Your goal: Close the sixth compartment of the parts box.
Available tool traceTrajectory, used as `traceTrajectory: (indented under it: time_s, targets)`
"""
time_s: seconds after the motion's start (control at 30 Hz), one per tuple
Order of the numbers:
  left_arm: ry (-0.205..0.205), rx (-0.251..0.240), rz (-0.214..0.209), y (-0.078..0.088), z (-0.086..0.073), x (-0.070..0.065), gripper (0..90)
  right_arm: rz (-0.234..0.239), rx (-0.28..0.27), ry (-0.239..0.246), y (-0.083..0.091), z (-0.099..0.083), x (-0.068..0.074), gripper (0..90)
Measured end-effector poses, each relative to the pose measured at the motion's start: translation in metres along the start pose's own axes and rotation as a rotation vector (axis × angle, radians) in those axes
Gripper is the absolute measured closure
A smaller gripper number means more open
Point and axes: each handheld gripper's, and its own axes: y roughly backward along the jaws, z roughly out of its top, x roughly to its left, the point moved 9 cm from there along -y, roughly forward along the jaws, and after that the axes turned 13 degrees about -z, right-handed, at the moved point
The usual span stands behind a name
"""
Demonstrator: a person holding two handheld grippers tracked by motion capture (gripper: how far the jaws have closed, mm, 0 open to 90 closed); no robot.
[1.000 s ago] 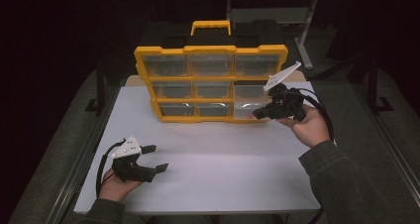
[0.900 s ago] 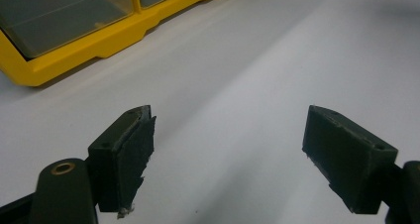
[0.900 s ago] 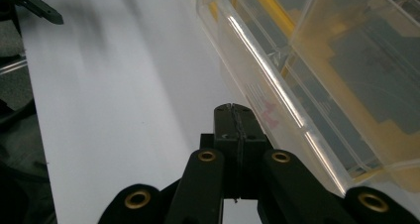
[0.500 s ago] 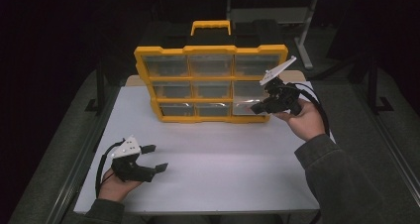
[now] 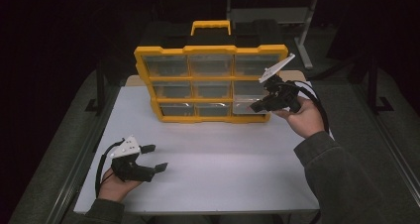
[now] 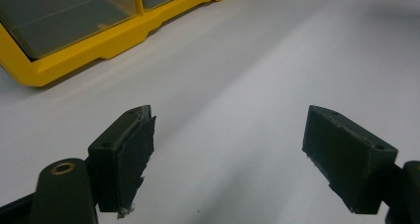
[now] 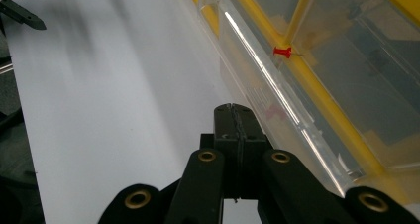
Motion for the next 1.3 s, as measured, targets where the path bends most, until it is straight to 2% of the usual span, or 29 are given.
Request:
traceTrajectory:
  time_s: [0.47,0.73,1.3]
  targets:
    - [-0.001,-0.006,-0.002,0.001,0.001,-0.001,19.7,0.003,-0.002,0.032,-0.003,0.008,0.006,88.9]
    - [0.0,-0.007,-0.001,0.001,0.001,0.0,19.6,0.004,-0.004,0.026,-0.001,0.007,0.006,88.9]
    - [-0.001,-0.005,-0.002,0.0,0.0,0.0,19.6,-0.022,0.002,0.013,-0.002,0.014,-0.004,88.9]
